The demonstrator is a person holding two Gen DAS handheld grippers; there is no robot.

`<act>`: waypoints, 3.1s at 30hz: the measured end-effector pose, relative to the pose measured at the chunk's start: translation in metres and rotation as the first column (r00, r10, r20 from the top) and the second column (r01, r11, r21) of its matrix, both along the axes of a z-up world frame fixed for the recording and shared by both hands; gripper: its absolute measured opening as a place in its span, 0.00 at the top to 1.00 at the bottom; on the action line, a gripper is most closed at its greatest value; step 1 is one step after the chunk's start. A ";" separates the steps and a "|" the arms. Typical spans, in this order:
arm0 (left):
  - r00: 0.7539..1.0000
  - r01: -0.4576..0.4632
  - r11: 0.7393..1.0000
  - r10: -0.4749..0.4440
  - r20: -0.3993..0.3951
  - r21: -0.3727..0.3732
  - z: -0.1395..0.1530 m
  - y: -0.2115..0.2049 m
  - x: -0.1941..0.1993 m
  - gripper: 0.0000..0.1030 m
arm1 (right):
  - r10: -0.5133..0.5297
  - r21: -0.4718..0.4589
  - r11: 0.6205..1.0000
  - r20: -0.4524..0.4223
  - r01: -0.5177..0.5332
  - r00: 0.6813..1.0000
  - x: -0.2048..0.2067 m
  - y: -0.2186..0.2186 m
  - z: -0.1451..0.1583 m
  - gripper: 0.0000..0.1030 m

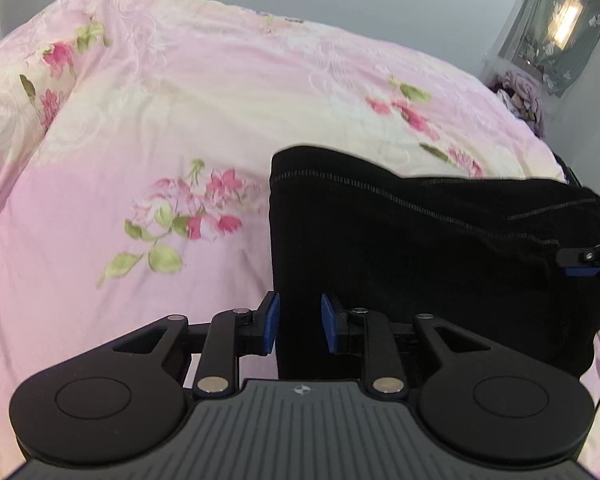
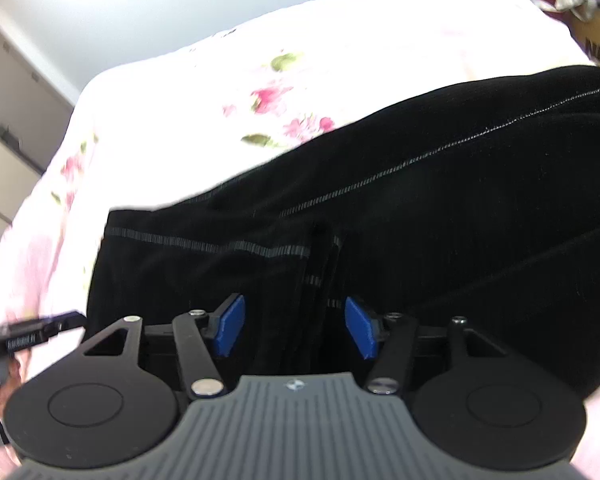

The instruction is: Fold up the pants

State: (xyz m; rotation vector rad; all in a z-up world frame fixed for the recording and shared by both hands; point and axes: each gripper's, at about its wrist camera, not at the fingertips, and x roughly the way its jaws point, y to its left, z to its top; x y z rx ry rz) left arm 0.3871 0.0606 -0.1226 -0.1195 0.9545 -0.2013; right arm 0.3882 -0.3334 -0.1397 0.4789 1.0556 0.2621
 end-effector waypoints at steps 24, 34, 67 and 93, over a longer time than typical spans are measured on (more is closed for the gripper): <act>0.992 -0.108 0.981 0.118 -0.054 0.162 -0.039 -0.021 0.045 0.83 | 0.031 -0.083 0.996 0.114 -0.021 0.993 0.042 0.024 -0.014 0.66; 0.999 -0.031 0.996 0.028 0.035 0.086 0.009 -0.028 -0.032 0.83 | 0.233 -0.264 0.948 0.199 -0.176 0.952 -0.045 0.060 0.048 0.69; 0.984 -0.060 0.998 0.060 0.170 -0.008 0.024 -0.146 -0.045 0.78 | -0.342 -0.279 0.903 -0.008 0.327 0.940 -0.113 -0.206 0.045 0.35; 0.980 0.199 0.955 -0.187 -0.074 0.221 -0.041 -0.244 0.049 0.78 | -0.456 0.218 0.846 -0.180 0.487 0.872 -0.051 -0.328 -0.052 0.36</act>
